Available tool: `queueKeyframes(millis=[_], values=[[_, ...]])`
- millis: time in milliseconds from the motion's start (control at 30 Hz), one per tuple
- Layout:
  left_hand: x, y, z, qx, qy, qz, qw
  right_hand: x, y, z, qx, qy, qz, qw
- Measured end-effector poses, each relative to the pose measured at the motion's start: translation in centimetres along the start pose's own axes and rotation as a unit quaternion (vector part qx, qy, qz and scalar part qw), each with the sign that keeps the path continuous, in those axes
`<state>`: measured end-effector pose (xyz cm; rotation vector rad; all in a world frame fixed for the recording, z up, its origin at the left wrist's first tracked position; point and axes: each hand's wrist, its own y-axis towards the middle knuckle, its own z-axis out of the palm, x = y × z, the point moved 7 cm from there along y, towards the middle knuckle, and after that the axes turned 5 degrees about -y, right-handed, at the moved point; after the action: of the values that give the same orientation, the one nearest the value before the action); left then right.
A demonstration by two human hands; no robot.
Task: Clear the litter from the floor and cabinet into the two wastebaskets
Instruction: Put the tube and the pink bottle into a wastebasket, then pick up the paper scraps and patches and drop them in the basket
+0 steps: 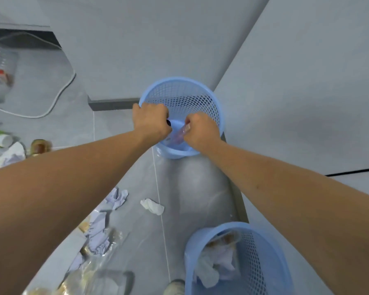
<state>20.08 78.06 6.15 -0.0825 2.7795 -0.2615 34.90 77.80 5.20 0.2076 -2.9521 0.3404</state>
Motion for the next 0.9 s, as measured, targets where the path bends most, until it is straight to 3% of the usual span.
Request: queueKeyframes(millis=[200,267,367,567,900], values=[[1.2,-4.7,-4.9,-0.029,-0.072,0.050,0.996,2.8,-2.8,-3.2,-0.080,0.033,-0.009,0.996],[3.4,-8.0,-7.7,-0.032,-0.099,0.040,0.994,5.4,-5.1,-5.3,-0.120,0.083,-0.029,0.989],[7.9,-14.3,-11.7,-0.033,-0.127,0.010,0.991,10.4,-10.5,-6.8,-0.116,0.128,-0.061,0.983],[19.8,-27.8,-13.6,-0.035,-0.163,-0.101,0.981,18.6,-21.6,-2.0,0.006,0.187,-0.092,0.978],[35.0,-43.0,-2.1,0.064,-0.184,-0.212,0.958,27.7,-31.0,15.4,0.174,0.083,-0.092,0.977]])
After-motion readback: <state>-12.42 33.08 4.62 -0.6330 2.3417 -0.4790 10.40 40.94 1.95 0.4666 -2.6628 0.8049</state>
